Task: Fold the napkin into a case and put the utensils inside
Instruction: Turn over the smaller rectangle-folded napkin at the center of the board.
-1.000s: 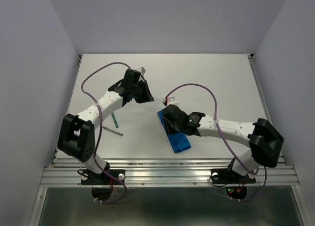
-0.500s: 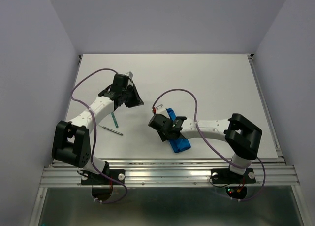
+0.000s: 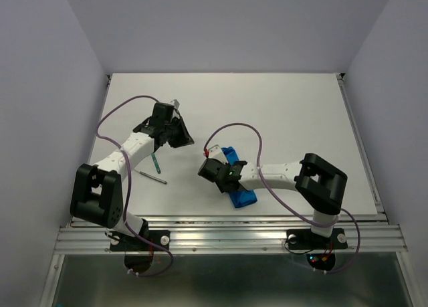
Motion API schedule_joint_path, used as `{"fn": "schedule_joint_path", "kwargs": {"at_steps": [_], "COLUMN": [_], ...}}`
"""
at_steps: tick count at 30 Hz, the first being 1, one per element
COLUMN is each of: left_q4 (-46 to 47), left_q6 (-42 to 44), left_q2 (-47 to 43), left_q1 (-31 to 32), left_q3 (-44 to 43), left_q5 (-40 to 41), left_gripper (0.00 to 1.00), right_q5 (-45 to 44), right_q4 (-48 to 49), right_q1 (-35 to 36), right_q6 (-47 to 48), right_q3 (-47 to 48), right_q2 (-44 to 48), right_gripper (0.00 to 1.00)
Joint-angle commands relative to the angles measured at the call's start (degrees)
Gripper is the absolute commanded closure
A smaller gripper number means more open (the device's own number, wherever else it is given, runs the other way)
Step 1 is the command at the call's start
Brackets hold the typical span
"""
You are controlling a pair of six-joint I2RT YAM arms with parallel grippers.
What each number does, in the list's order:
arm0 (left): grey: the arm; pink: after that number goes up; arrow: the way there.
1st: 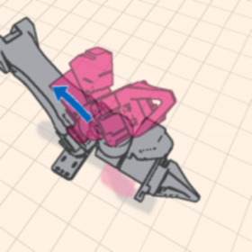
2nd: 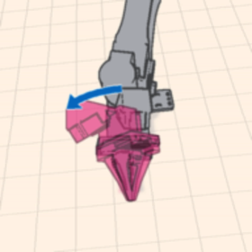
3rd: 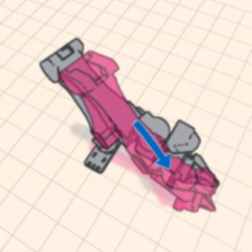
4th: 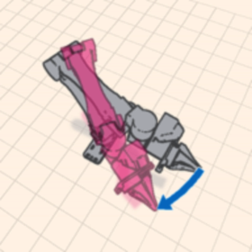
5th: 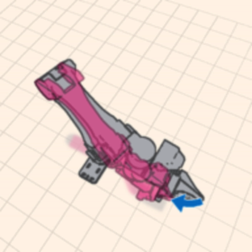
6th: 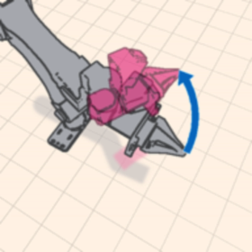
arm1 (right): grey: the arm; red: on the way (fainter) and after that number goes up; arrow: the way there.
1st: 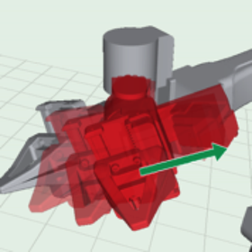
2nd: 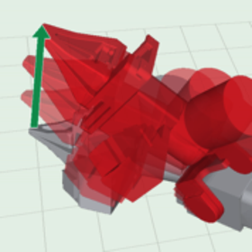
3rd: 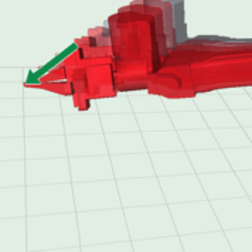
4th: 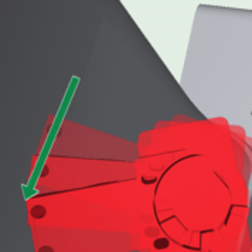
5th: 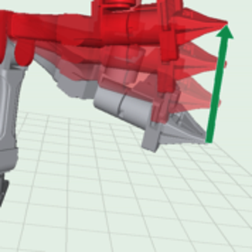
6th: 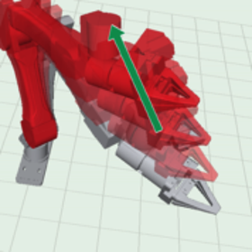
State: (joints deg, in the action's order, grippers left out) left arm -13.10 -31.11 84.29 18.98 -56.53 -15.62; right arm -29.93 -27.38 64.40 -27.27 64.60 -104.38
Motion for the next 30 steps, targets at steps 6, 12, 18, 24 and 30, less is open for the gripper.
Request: {"fn": "schedule_joint_path", "kwargs": {"at_steps": [6, 12, 18, 24, 30], "left_q4": [0.7, -1.2, -3.8, -6.9, -7.6], "left_q6": [0.5, 1.5, 2.7, 3.7, 3.6], "left_q2": [-3.0, -5.3, -8.1, -11.3, -14.0], "left_q1": [-1.1, -3.8, -8.1, -10.4, -11.9], "left_q3": [1.2, 1.2, 0.5, -1.3, -0.9], "left_q5": [0.2, 1.2, 1.5, 3.8, 3.7], "left_gripper": [0.8, 0.8, 0.8, 0.8, 0.79], "right_q5": [-1.6, 1.9, 7.5, 14.0, 18.3], "right_q4": [4.2, 9.0, 12.2, 15.8, 18.8], "right_q1": [0.5, 0.5, 0.5, -1.2, -1.7], "right_q6": [-1.4, 0.4, -0.9, -3.4, -4.7], "right_q3": [-1.7, -2.1, 1.0, 4.1, 6.3], "right_q2": [-1.6, 2.5, 2.9, 2.0, 1.2], "right_gripper": [0.99, 0.99, 0.99, 0.99, 0.99]}}
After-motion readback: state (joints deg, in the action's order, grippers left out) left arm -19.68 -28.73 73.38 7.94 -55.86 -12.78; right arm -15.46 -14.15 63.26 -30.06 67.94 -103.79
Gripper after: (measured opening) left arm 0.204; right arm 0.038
